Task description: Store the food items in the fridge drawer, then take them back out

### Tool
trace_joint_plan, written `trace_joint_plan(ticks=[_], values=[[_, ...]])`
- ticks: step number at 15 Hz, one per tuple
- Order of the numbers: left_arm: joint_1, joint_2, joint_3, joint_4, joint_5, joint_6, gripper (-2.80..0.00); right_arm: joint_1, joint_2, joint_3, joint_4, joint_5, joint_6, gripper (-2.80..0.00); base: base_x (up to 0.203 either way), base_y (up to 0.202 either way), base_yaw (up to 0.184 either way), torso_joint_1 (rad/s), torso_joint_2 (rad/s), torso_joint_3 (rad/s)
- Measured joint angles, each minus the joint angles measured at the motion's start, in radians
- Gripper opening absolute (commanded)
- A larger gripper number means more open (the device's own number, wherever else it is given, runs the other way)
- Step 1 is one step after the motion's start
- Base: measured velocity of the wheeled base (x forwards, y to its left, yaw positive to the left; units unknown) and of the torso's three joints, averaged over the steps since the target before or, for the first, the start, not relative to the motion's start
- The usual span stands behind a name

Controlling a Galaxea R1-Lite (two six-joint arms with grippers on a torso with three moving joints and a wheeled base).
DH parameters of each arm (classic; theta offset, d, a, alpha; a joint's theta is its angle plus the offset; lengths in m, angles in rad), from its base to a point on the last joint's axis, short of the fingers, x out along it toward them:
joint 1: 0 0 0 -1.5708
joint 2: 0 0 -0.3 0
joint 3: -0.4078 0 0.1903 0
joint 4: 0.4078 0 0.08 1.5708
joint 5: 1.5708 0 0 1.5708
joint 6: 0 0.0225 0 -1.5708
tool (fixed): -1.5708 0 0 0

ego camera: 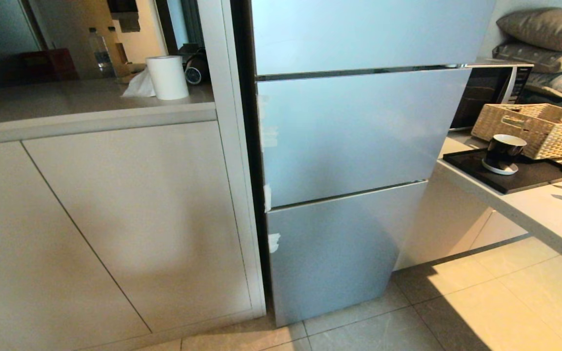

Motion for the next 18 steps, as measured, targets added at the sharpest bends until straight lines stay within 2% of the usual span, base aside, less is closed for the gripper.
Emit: trace_joint_plan(ticks=[2, 3, 12, 18], values=[[0.0, 0.0, 0.0, 0.0, 0.0, 0.0, -2.8, -0.031, -0.141, 0.011, 0.13, 0.034, -0.066, -2.8, 0.0, 0.0, 0.0, 0.0, 0.0, 0.0], [0.0, 0.0, 0.0, 0.0, 0.0, 0.0, -2.8, -0.04, -0.186, 0.016, 0.143, 0.038, -0.065, -2.8, 0.0, 0.0, 0.0, 0.0, 0.0, 0.0], [0.0, 0.0, 0.0, 0.0, 0.0, 0.0, -2.8, -0.053, -0.275, 0.023, 0.144, 0.034, 0.011, -2.8, 0.0, 0.0, 0.0, 0.0, 0.0, 0.0], [0.0, 0.0, 0.0, 0.0, 0.0, 0.0, -2.8, -0.053, -0.275, 0.024, 0.145, 0.031, 0.01, -2.8, 0.0, 0.0, 0.0, 0.0, 0.0, 0.0]])
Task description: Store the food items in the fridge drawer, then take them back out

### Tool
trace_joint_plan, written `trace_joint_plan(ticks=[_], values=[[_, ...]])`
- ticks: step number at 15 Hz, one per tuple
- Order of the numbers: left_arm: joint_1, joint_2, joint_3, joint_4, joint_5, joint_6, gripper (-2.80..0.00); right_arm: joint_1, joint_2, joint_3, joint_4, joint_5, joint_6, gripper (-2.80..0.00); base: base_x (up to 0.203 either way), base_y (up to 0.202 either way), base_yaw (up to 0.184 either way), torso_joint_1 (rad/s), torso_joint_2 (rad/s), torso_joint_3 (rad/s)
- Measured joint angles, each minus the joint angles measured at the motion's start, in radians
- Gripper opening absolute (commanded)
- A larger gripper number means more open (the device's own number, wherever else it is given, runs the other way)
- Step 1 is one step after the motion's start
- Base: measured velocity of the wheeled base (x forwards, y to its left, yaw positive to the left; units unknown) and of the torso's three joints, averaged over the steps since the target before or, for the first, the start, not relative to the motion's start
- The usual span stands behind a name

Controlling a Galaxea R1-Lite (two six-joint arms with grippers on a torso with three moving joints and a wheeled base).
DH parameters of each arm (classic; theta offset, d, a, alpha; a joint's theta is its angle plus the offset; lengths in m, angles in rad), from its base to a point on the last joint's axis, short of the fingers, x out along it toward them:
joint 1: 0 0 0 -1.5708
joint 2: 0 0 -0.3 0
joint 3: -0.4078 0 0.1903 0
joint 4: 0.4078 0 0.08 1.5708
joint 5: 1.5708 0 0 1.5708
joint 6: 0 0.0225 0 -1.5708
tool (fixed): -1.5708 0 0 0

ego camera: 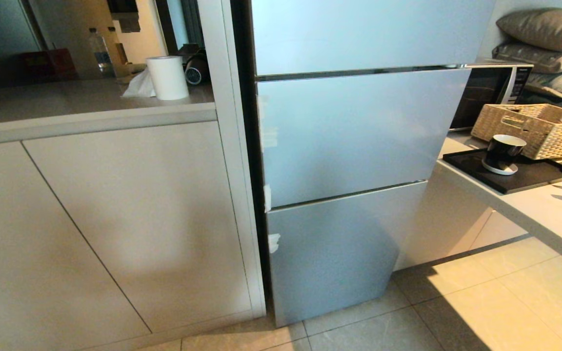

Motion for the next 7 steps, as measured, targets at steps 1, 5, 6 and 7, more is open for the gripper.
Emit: trace_joint_plan(ticks=[1, 5, 6, 7], values=[[0.0, 0.0, 0.0, 0.0, 0.0, 0.0, -2.8, 0.0, 0.0, 0.0, 0.0, -0.009, 0.004, -2.8, 0.0, 0.0, 0.0, 0.0, 0.0, 0.0], [0.0, 0.0, 0.0, 0.0, 0.0, 0.0, -2.8, 0.0, 0.0, 0.0, -0.001, -0.018, 0.04, -2.8, 0.0, 0.0, 0.0, 0.0, 0.0, 0.0], [0.0, 0.0, 0.0, 0.0, 0.0, 0.0, -2.8, 0.0, 0.0, 0.0, -0.001, -0.018, 0.042, -2.8, 0.0, 0.0, 0.0, 0.0, 0.0, 0.0], [0.0, 0.0, 0.0, 0.0, 0.0, 0.0, -2.8, 0.0, 0.0, 0.0, -0.001, -0.018, 0.042, -2.8, 0.0, 0.0, 0.0, 0.0, 0.0, 0.0]])
